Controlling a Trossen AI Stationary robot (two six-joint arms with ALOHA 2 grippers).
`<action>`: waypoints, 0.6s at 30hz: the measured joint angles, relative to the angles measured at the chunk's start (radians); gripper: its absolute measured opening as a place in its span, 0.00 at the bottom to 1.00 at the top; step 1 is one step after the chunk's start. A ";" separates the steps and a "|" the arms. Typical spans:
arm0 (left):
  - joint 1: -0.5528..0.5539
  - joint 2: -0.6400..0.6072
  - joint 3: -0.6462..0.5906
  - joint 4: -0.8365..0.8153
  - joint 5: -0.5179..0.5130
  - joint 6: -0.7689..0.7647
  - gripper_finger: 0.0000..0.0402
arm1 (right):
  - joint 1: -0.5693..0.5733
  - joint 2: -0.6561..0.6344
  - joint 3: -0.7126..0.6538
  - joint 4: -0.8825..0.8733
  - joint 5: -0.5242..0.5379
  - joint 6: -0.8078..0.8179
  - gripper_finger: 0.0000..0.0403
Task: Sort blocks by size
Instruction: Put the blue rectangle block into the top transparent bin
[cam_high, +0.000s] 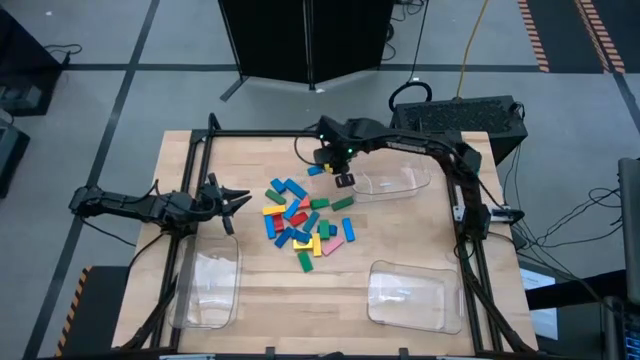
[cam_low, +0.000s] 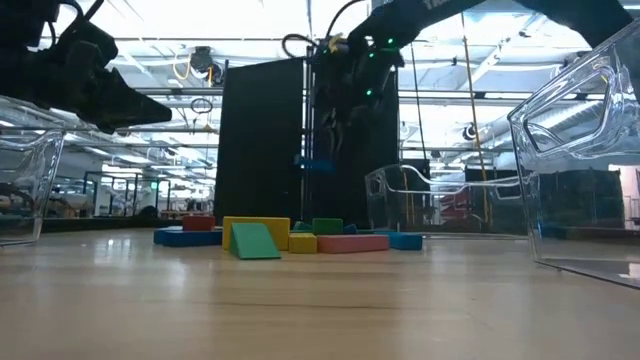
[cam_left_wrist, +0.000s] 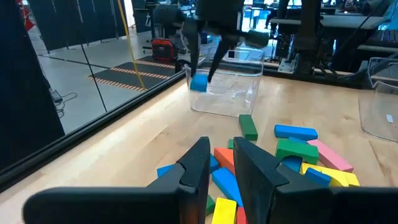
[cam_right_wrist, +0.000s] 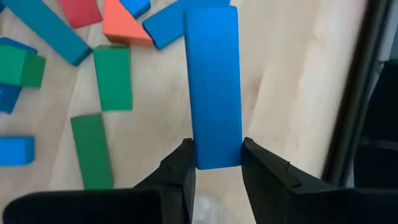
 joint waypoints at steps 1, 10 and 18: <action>0.000 0.000 0.000 -0.002 0.000 -0.001 0.19 | -0.003 -0.012 0.000 -0.012 0.000 0.008 0.24; 0.000 0.000 0.000 -0.031 0.000 -0.027 0.19 | -0.047 -0.125 0.000 -0.182 0.004 0.098 0.24; 0.000 0.000 0.000 -0.060 0.000 -0.053 0.19 | -0.098 -0.222 0.000 -0.320 0.004 0.193 0.24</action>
